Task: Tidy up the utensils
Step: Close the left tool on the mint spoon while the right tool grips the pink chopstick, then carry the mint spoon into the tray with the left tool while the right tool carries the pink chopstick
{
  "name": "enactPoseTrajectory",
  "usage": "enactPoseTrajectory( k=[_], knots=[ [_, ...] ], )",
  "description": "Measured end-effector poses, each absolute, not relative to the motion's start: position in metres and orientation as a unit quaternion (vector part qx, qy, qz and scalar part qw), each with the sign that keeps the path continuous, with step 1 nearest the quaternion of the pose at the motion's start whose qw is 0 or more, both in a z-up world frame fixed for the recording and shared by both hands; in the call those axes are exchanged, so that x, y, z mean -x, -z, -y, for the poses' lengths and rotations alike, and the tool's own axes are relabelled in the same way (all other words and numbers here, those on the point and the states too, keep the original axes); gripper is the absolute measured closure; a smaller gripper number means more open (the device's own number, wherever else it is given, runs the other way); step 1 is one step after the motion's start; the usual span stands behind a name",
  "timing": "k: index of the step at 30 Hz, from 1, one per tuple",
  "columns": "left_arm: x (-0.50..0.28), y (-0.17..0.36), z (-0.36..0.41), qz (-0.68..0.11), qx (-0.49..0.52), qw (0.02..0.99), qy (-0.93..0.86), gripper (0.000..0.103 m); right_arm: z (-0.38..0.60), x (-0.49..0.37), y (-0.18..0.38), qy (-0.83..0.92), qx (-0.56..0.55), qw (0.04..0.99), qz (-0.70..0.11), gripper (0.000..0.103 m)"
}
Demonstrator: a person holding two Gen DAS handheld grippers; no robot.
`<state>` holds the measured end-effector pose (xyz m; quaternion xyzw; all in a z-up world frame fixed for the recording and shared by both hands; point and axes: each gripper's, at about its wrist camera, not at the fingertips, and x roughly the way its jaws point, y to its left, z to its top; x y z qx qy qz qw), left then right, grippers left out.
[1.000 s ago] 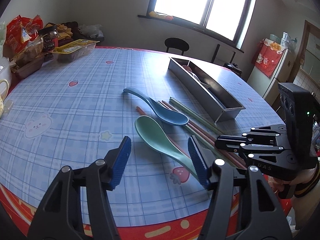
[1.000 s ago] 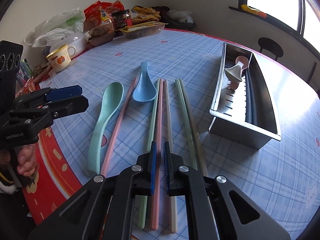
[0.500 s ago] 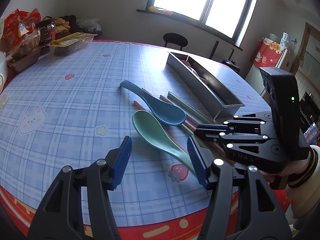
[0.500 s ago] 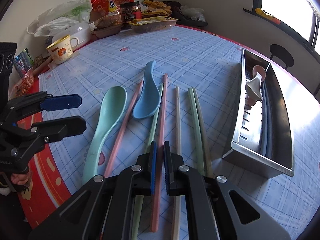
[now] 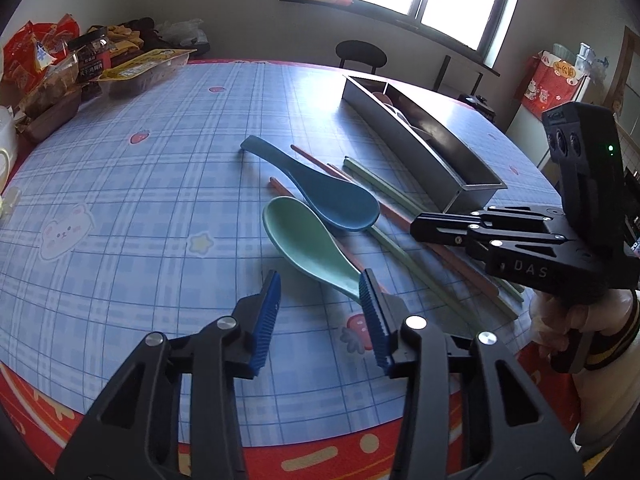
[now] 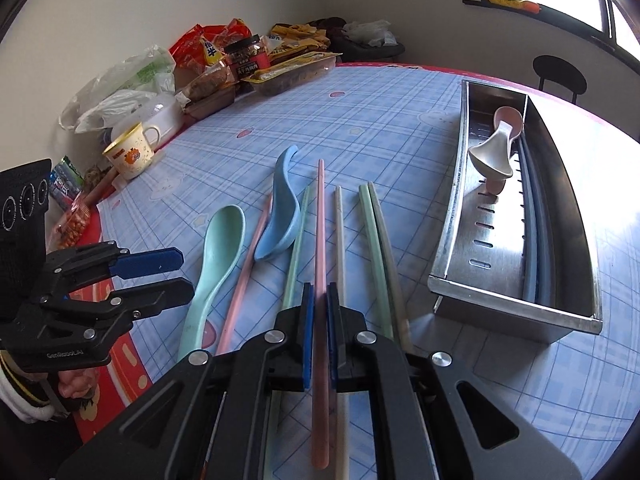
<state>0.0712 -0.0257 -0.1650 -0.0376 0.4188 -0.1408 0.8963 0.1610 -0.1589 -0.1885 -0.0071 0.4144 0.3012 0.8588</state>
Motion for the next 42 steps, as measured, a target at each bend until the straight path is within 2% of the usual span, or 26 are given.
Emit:
enactPoseTrajectory(
  k=[8, 14, 18, 20, 25, 31, 38, 42],
  knots=[
    [-0.075, 0.173, 0.038, -0.475, 0.114, 0.857, 0.164, 0.063, 0.16, -0.159, 0.185, -0.309, 0.003, 0.86, -0.406, 0.097],
    [-0.082, 0.175, 0.045, -0.476, 0.125, 0.858, 0.149, 0.064, 0.161, -0.158, 0.185, -0.311, 0.001, 0.86, -0.404, 0.096],
    [-0.084, 0.177, 0.045, -0.473, 0.123, 0.861, 0.14, 0.074, 0.163, -0.158, 0.186, -0.31, -0.002, 0.861, -0.404, 0.096],
    [-0.085, 0.178, 0.043, -0.475, 0.12, 0.861, 0.137, 0.083, 0.163, -0.158, 0.186, -0.309, -0.003, 0.861, -0.404, 0.096],
    [-0.082, 0.177, 0.028, -0.463, 0.123, 0.867, 0.135, 0.092, 0.164, -0.159, 0.186, -0.308, -0.004, 0.862, -0.403, 0.096],
    [-0.077, 0.173, 0.005, -0.434, 0.128, 0.885, 0.113, 0.092, 0.169, -0.159, 0.183, -0.314, -0.018, 0.864, -0.394, 0.097],
    [-0.069, 0.173, -0.021, -0.392, 0.197, 0.89, 0.126, 0.092, 0.175, -0.157, 0.179, -0.302, -0.026, 0.873, -0.383, 0.097],
    [-0.06, 0.166, -0.017, -0.366, 0.189, 0.9, 0.142, 0.092, 0.178, -0.158, 0.178, -0.297, -0.033, 0.876, -0.379, 0.097]
  ],
)
